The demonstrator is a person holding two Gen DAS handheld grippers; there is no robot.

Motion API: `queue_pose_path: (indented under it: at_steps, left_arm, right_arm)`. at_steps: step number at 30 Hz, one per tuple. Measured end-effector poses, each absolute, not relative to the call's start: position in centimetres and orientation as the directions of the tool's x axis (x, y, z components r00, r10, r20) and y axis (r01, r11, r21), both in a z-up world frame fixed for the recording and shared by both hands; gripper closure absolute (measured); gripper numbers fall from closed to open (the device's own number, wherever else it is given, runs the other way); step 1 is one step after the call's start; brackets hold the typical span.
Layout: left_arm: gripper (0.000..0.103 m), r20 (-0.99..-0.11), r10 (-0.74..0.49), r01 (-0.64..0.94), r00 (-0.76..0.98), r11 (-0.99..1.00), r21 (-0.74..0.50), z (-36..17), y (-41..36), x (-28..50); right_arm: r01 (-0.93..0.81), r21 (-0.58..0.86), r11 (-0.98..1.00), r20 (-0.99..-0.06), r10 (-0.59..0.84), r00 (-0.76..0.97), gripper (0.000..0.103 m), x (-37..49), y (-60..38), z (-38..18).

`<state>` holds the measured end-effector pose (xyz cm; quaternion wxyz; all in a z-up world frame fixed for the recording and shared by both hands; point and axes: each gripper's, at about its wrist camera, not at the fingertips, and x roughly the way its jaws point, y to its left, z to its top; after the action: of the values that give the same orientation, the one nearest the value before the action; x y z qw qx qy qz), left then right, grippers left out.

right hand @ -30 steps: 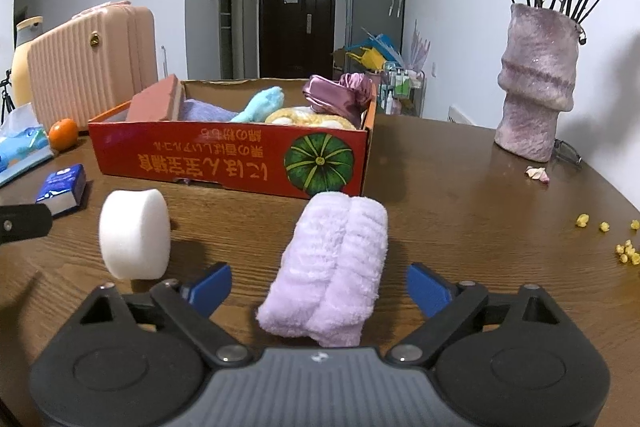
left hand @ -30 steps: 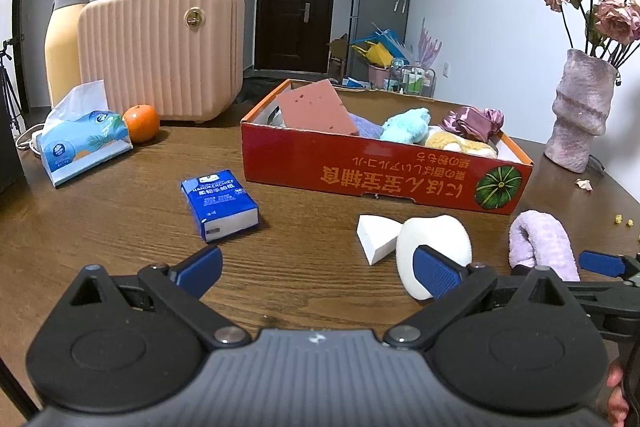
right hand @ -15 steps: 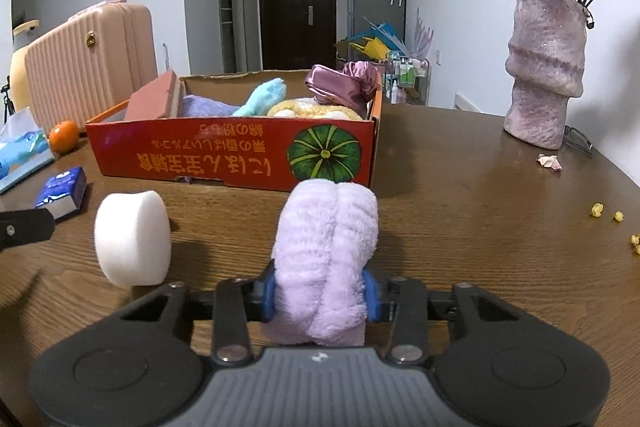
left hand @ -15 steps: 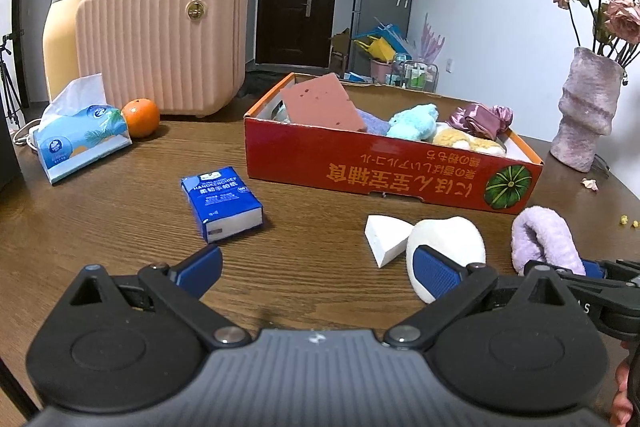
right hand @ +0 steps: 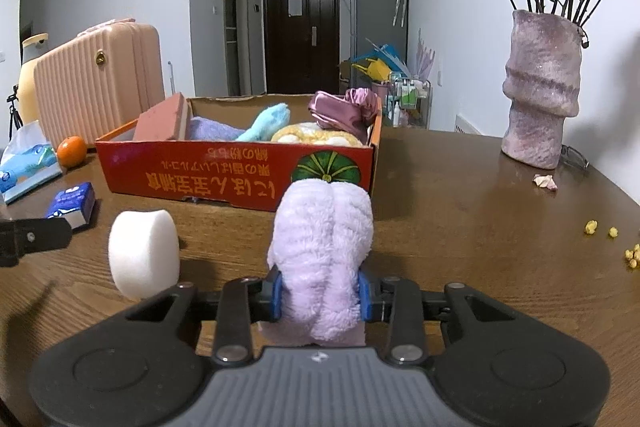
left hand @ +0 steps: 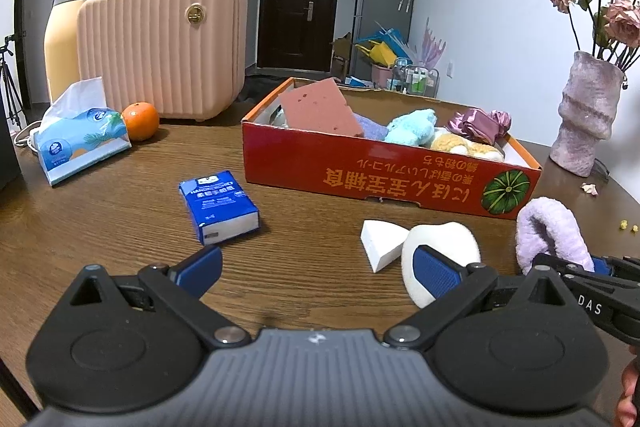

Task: Organize soft objects
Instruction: 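Lower the left tool onto the white foam cylinder and close on it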

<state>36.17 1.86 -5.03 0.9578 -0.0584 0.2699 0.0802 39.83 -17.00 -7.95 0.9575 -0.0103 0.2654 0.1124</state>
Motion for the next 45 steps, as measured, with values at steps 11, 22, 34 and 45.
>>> queue_pose_path:
  at_steps: [11,22,34,45]
  left_arm:
    - [0.000,-0.522,0.090,-0.150,0.848,0.986,-0.074,-5.0,-1.2,37.2]
    - [0.000,-0.528,0.072,-0.111,0.846,0.993,-0.043,-5.4,-5.1,38.8]
    - [0.000,-0.555,0.080,-0.097,0.828,0.995,0.000,-6.3,-6.7,40.7]
    - [0.039,-0.599,0.069,-0.077,0.797,0.997,0.014,-7.2,-6.3,41.4]
  right_arm:
    - [-0.223,0.032,0.974,-0.476,0.211,0.854,0.070,39.5,-18.0,-7.4]
    - [-0.199,0.030,0.979,-0.460,0.191,0.867,0.070,39.8,-21.2,-7.2]
    - [-0.184,0.032,0.982,-0.447,0.178,0.876,0.070,40.2,-23.7,-7.1]
    - [-0.206,0.033,0.978,-0.435,0.200,0.878,0.070,39.7,-23.4,-7.2]
